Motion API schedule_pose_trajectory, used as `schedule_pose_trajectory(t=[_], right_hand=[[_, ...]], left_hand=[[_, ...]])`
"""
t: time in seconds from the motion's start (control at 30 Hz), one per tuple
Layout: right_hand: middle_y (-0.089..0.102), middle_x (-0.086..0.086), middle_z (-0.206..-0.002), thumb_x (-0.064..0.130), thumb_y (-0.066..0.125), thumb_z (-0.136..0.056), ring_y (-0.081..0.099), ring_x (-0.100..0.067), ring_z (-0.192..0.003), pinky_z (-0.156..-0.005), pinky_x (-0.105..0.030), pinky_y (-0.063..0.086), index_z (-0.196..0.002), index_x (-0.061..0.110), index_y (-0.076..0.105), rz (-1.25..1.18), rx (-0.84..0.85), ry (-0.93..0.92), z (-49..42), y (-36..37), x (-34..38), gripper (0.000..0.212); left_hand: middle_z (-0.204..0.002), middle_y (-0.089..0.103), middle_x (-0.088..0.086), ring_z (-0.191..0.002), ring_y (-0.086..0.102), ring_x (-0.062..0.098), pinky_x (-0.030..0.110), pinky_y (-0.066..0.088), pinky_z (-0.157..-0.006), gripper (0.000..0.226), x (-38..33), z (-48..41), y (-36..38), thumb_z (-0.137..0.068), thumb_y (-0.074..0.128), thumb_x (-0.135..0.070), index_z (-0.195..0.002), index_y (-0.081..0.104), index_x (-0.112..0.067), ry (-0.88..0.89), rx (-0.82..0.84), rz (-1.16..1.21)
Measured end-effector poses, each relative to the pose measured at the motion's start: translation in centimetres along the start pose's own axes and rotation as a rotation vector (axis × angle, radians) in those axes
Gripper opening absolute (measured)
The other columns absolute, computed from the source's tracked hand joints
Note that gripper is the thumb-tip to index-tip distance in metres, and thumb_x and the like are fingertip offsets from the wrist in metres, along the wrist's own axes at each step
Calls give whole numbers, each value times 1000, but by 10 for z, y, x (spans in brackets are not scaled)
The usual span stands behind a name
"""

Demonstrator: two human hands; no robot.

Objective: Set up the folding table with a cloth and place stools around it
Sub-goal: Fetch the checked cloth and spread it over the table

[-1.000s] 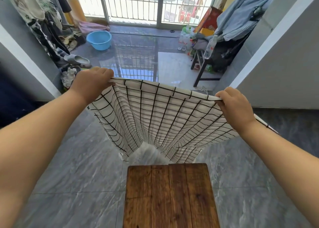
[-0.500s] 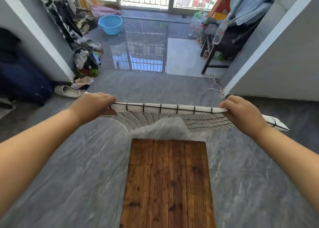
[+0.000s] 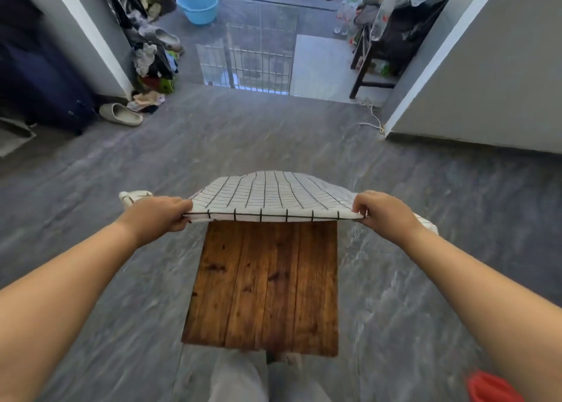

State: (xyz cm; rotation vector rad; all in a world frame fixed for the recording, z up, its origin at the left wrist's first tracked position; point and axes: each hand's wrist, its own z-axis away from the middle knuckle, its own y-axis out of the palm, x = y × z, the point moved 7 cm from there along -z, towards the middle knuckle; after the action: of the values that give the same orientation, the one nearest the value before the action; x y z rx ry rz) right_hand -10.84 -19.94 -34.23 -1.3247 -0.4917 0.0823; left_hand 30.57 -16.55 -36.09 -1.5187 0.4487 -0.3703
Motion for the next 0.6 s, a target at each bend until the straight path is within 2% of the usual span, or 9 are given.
schedule_pose_trajectory(t=[0.1, 0.2, 0.33, 0.43, 0.6], right_hand=[[53, 9, -82, 18, 76, -76, 49, -13, -74, -62, -26, 35, -84, 18, 62, -39, 53, -22, 38, 28, 13, 16], [50, 14, -81, 21, 74, -77, 51, -12, -75, -61, -25, 35, -85, 21, 62, -53, 138, -14, 70, 60, 23, 14], [52, 14, -83, 23, 73, -79, 50, -10, -76, -63, -28, 41, -88, 22, 65, -63, 183, 18, 105, 86, 34, 12], [58, 12, -89, 25, 71, -82, 55, -12, -80, -67, -29, 45, -91, 22, 68, -60, 172, 69, 131, 98, 44, 10], [60, 10, -96, 25, 62, -90, 59, -14, -89, -64, -25, 37, -100, 21, 71, -2, 177, 128, 178, 133, 63, 14]], left_hand=[[-70, 60, -3, -53, 59, 22, 26, 32, -38, 22, -17, 43, 21, -76, 75, -18, -76, 53, -18, -68, 72, -18], [-86, 61, -4, -75, 62, 22, 28, 34, -48, 12, -30, 77, 42, -87, 63, -30, -87, 57, -19, -136, 205, 4], [-81, 58, -1, -74, 60, 26, 31, 37, -50, 11, -42, 107, 53, -84, 66, -24, -81, 59, -16, -157, 212, 64], [-83, 57, -1, -76, 59, 27, 33, 40, -52, 16, -49, 126, 62, -88, 61, -30, -82, 57, -16, -164, 255, 88], [-82, 60, 1, -77, 58, 30, 33, 40, -55, 15, -62, 160, 71, -86, 66, -27, -81, 59, -14, -188, 188, 125]])
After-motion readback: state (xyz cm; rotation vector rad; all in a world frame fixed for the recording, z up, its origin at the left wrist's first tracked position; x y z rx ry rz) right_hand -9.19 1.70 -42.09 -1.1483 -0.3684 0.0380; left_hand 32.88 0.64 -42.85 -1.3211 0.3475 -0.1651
